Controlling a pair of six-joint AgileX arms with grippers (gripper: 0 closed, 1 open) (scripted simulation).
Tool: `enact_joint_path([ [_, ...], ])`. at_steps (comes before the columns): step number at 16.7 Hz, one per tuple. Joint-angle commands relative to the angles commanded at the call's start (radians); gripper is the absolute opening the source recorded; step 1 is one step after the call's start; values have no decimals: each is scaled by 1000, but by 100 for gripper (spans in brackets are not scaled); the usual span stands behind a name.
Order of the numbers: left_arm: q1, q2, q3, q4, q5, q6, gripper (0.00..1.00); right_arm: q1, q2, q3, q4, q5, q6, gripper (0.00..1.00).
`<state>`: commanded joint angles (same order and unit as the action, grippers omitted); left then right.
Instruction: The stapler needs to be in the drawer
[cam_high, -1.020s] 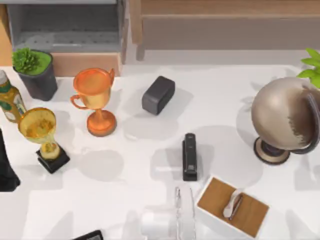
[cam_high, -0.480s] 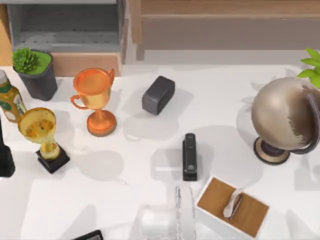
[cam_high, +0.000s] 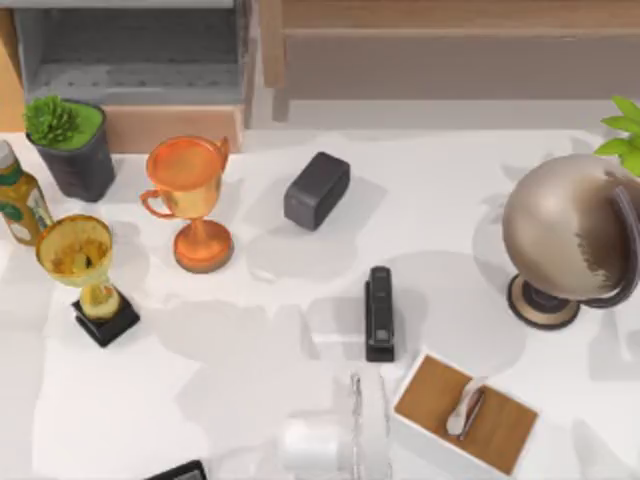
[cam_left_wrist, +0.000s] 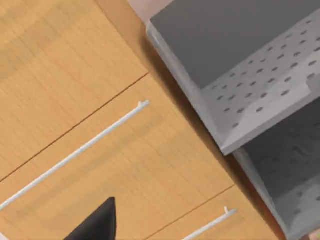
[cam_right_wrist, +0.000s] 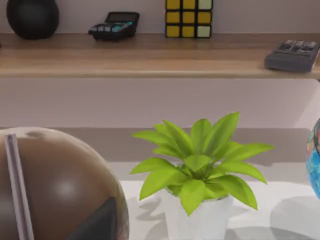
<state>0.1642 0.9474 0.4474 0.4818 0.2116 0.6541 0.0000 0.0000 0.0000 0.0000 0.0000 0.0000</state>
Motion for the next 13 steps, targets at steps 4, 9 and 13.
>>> enact_joint_path([
  [4, 77, 398, 191, 204, 79, 274, 100, 0, 0, 0, 0, 0, 0, 100],
  [9, 166, 860, 414, 442, 168, 595, 100, 0, 0, 0, 0, 0, 0, 100],
  [13, 220, 1145, 556, 592, 220, 796, 100, 0, 0, 0, 0, 0, 0, 100],
])
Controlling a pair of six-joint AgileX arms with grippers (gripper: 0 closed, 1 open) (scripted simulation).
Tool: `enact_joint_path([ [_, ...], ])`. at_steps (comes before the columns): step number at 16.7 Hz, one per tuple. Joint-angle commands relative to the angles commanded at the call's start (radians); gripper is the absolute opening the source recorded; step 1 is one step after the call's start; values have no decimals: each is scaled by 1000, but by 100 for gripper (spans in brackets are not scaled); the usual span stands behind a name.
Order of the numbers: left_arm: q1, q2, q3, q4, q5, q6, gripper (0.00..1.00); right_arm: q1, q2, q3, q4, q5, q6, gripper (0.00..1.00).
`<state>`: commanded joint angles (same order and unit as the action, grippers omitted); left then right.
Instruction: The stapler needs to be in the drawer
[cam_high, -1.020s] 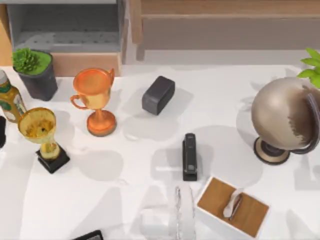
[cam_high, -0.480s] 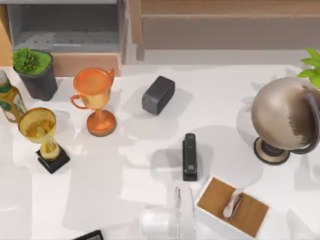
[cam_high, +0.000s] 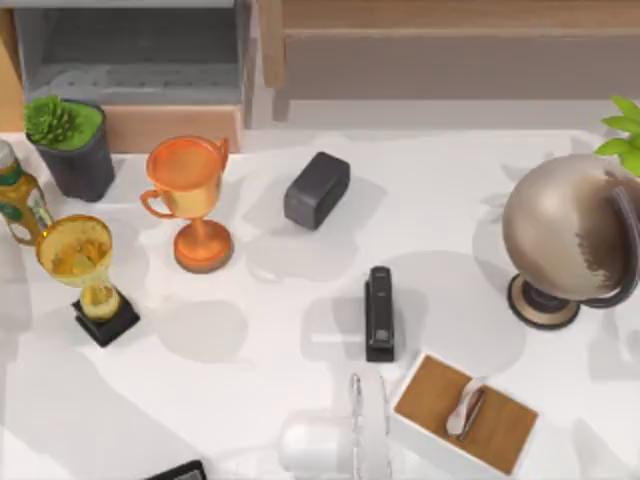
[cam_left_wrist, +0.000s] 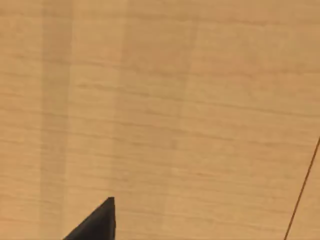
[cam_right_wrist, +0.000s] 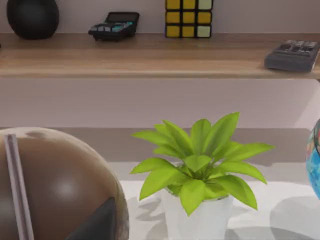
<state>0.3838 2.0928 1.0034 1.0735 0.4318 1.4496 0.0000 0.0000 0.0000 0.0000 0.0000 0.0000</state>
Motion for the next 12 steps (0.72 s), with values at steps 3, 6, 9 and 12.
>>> enact_joint_path([
  [3, 25, 136, 70, 73, 24, 98, 100, 0, 0, 0, 0, 0, 0, 100],
  [6, 35, 188, 97, 101, 33, 135, 100, 0, 0, 0, 0, 0, 0, 100],
  [9, 35, 188, 97, 101, 33, 135, 100, 0, 0, 0, 0, 0, 0, 100],
  [12, 30, 187, 96, 98, 31, 134, 100, 0, 0, 0, 0, 0, 0, 100],
])
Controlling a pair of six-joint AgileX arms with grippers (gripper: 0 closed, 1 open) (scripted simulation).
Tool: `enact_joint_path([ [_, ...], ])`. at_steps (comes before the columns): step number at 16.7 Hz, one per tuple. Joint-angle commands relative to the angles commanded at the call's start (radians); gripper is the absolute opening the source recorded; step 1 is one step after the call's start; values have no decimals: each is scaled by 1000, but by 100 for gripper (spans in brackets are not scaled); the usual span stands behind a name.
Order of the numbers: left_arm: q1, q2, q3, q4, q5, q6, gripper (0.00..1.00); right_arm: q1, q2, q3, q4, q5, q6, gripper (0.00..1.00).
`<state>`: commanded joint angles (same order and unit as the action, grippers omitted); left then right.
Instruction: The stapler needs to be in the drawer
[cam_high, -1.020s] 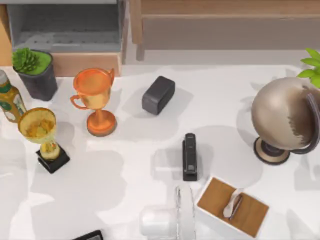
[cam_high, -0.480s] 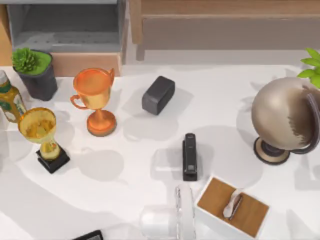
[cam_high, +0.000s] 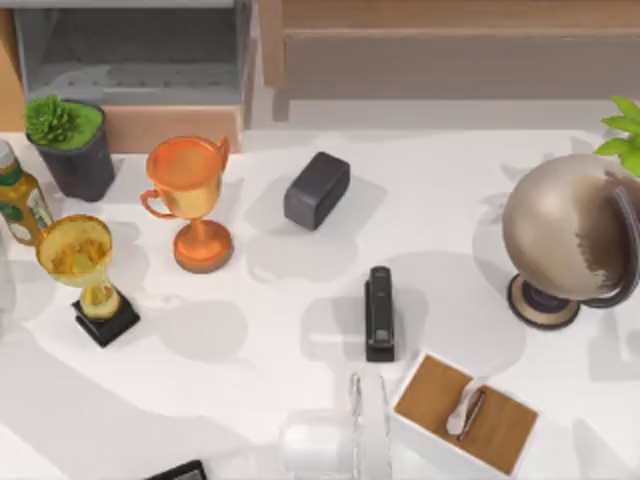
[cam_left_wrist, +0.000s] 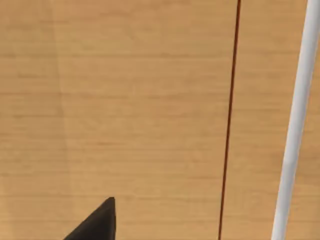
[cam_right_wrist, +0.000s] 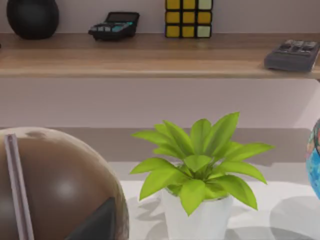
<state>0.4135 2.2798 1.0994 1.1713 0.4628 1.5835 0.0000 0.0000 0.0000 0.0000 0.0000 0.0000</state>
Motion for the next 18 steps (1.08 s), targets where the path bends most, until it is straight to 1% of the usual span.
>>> enact_joint_path([
  [6, -18, 51, 107, -52, -21, 0, 100, 0, 0, 0, 0, 0, 0, 100],
  [10, -20, 55, 115, -57, -22, 0, 100, 0, 0, 0, 0, 0, 0, 100],
  [18, -20, 55, 115, -57, -22, 0, 40, 0, 0, 0, 0, 0, 0, 100],
])
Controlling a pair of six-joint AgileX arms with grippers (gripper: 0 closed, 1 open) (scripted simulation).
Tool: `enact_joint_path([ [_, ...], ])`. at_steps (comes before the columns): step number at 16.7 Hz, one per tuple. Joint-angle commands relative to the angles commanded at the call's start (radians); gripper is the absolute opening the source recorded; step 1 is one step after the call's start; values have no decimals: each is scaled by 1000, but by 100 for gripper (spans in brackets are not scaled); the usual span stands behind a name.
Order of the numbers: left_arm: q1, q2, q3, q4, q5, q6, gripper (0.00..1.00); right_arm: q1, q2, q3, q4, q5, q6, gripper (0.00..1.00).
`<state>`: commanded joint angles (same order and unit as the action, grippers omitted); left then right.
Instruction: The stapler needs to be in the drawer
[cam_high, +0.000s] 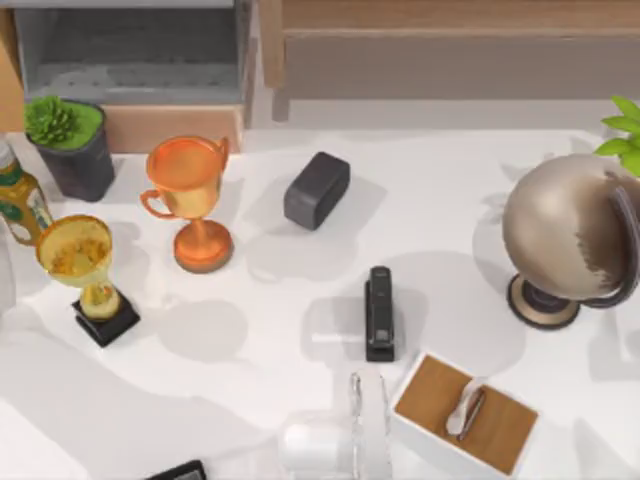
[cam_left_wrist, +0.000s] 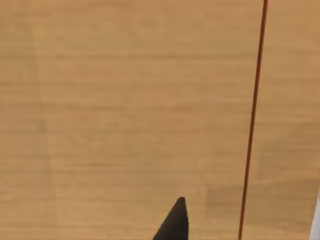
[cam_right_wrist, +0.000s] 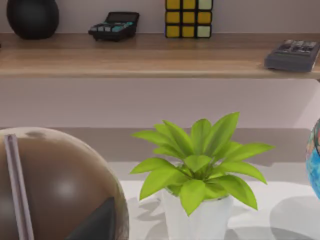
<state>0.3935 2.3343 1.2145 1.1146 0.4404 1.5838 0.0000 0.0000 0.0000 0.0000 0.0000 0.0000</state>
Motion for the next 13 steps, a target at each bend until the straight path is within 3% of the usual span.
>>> enact_joint_path([
  [5, 0, 0, 0, 0, 0, 0, 2, 0, 0, 0, 0, 0, 0, 100],
  [13, 0, 0, 0, 0, 0, 0, 0, 0, 0, 0, 0, 0, 0, 100],
])
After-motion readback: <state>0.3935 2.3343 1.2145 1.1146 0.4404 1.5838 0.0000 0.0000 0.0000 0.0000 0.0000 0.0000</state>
